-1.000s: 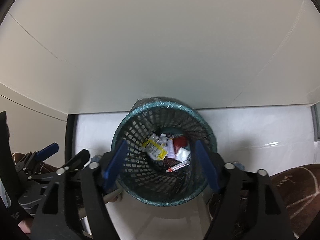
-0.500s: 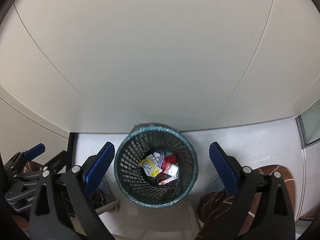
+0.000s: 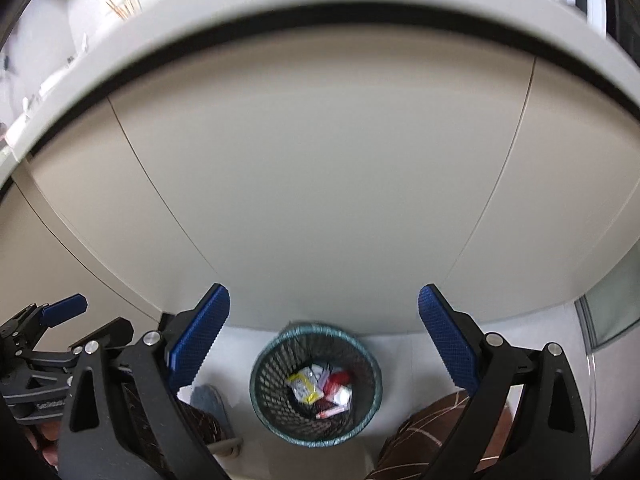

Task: Collect trash
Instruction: 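Raise both open tools back up to the counter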

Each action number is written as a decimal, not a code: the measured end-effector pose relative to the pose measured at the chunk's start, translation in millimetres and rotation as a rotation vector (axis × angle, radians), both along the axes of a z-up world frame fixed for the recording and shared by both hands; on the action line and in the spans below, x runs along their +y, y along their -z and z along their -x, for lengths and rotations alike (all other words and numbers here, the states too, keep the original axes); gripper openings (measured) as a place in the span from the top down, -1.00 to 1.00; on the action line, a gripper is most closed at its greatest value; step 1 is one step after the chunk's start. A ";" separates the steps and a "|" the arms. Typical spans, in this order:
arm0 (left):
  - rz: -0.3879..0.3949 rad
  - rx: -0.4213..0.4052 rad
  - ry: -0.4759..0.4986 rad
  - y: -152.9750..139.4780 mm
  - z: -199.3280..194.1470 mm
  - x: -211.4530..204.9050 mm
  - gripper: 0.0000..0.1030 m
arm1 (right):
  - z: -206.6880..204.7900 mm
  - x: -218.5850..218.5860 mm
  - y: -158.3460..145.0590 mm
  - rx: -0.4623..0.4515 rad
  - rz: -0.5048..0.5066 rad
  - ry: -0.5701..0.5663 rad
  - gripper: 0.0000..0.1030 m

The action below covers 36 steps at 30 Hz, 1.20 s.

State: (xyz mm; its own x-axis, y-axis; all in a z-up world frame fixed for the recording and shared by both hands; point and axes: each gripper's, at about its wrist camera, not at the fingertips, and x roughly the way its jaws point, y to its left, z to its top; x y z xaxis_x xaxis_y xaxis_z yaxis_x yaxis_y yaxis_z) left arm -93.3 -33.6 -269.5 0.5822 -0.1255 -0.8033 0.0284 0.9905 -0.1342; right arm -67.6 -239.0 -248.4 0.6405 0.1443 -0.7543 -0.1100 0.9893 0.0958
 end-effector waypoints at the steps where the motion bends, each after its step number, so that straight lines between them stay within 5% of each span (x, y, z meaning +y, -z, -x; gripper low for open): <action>1: 0.002 -0.014 0.001 -10.7 1.7 -1.9 -0.89 | 1.3 -0.2 -10.6 -0.016 -0.002 -0.006 -0.78; 19: -0.054 -0.204 -0.084 -165.2 -15.0 -20.9 -0.89 | -10.6 -18.6 -167.2 -0.237 -0.011 -0.014 -0.78; 29: -0.042 -0.254 -0.101 -242.6 -68.6 -29.8 -0.89 | -67.0 -26.7 -239.3 -0.264 -0.006 0.004 -0.78; 36: -0.106 -0.243 -0.111 -261.8 -133.2 -51.0 -0.89 | -133.3 -23.6 -274.7 -0.228 0.008 0.012 -0.78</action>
